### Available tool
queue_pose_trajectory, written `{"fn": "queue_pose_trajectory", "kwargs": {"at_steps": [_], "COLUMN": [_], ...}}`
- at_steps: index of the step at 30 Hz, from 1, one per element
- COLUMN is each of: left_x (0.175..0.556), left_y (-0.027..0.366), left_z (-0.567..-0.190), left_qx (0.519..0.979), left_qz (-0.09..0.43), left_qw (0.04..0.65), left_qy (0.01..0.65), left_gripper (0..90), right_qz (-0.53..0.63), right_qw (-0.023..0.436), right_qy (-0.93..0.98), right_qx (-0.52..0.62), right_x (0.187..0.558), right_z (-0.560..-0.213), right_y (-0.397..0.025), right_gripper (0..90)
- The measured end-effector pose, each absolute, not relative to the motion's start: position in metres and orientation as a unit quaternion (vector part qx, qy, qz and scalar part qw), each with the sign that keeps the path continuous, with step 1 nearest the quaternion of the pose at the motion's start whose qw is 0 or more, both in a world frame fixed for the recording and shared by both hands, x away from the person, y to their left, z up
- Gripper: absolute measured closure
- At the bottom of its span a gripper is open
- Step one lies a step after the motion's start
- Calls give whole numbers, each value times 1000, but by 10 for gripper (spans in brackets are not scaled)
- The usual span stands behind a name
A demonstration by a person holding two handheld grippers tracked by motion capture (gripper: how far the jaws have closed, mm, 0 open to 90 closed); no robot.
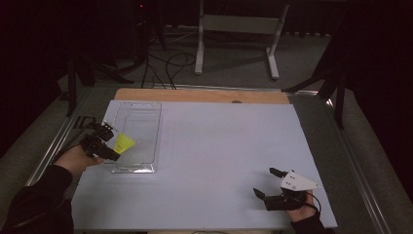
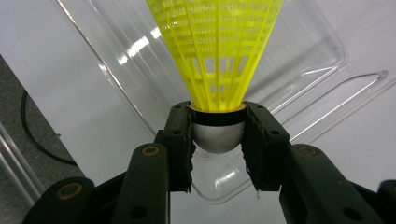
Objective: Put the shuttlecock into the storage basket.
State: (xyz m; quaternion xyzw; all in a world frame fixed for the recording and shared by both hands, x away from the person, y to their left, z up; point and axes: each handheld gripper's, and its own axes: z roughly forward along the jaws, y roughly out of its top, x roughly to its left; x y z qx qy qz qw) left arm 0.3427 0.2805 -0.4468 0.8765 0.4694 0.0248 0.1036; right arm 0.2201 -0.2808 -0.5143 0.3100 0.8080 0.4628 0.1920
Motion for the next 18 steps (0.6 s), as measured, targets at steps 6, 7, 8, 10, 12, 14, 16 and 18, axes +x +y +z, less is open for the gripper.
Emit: {"fn": "queue_pose_trajectory", "kwargs": {"at_steps": [6,7,8,10,12,14,16,18], "left_x": [344,344,344,345,345,345,345,345], "left_y": [277,276,276,276,275,274,273,272], "left_z": [-445,-445,-444,-441,-441,-441,-440,-438], "left_qx": [879,881,879,877,877,876,874,871], "left_qz": [23,24,29,33,32,36,35,29], "left_qw": [99,98,96,94,94,86,79,79], "left_qy": [465,462,467,470,470,473,479,484], "left_gripper": [648,648,648,648,647,644,569,540], "right_qz": [463,463,463,464,465,464,464,464], "right_qw": [193,193,191,192,192,191,190,190], "right_qy": [808,808,808,808,807,807,807,807], "right_qx": [310,310,310,309,310,312,312,312], "right_x": [220,220,220,220,220,220,220,220], "right_z": [-514,-514,-514,-514,-514,-514,-514,-514], "right_y": [-281,-281,-281,-281,-281,-281,-281,-281], "right_gripper": [91,91,91,91,91,91,91,90]}}
